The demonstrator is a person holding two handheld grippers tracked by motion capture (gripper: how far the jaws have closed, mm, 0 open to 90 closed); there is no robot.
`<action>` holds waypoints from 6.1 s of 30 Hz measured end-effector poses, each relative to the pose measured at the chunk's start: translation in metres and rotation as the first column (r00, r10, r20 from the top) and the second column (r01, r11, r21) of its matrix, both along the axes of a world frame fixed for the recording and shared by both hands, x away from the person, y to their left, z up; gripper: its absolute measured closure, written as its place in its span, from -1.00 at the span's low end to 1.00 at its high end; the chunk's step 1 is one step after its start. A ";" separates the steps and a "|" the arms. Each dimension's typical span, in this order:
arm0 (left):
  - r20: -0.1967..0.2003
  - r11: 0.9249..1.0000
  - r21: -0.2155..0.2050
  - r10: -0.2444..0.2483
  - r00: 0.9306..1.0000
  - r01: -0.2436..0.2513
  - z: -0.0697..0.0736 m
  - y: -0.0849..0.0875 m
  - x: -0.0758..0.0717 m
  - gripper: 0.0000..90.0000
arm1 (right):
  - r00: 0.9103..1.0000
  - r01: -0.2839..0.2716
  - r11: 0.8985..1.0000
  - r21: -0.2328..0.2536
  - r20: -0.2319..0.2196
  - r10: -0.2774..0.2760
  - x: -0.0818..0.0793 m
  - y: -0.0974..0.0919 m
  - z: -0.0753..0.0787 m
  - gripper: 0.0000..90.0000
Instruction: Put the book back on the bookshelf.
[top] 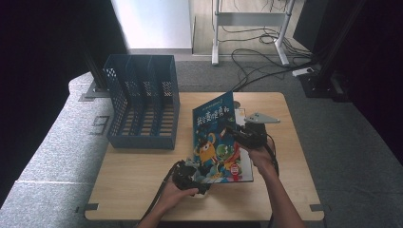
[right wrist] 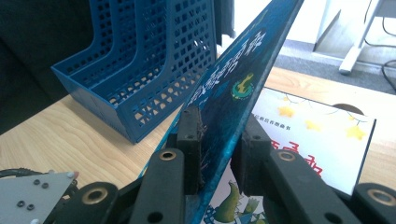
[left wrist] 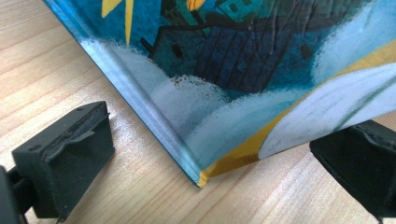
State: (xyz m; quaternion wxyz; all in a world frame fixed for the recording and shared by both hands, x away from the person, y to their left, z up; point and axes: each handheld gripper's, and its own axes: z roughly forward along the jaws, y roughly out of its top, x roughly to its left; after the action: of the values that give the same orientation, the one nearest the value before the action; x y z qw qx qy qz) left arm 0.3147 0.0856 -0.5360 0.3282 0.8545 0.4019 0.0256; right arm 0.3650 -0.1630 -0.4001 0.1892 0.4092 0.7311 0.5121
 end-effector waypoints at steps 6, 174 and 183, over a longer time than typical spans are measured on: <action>-0.001 1.000 0.007 0.003 1.000 -0.003 0.000 -0.001 0.001 -1.00 | 1.000 0.001 1.000 0.000 0.025 -0.001 -0.004 0.000 0.000 0.65; 0.119 0.987 0.000 0.161 0.980 -0.162 0.013 0.007 0.027 -0.86 | 0.943 -0.152 0.985 0.076 0.309 0.122 -0.079 -0.042 -0.026 0.81; 0.177 0.984 -0.066 0.172 0.969 -0.163 0.021 0.012 0.025 -0.83 | 0.944 -0.181 0.982 0.051 0.289 0.159 -0.088 -0.049 -0.029 0.82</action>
State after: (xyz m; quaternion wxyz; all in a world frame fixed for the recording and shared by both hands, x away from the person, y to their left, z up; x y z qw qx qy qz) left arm 0.3395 0.0975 -0.5154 0.3817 0.8030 0.4415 0.1209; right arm 0.2774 -0.2120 -0.4288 0.2313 0.2738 0.7087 0.6077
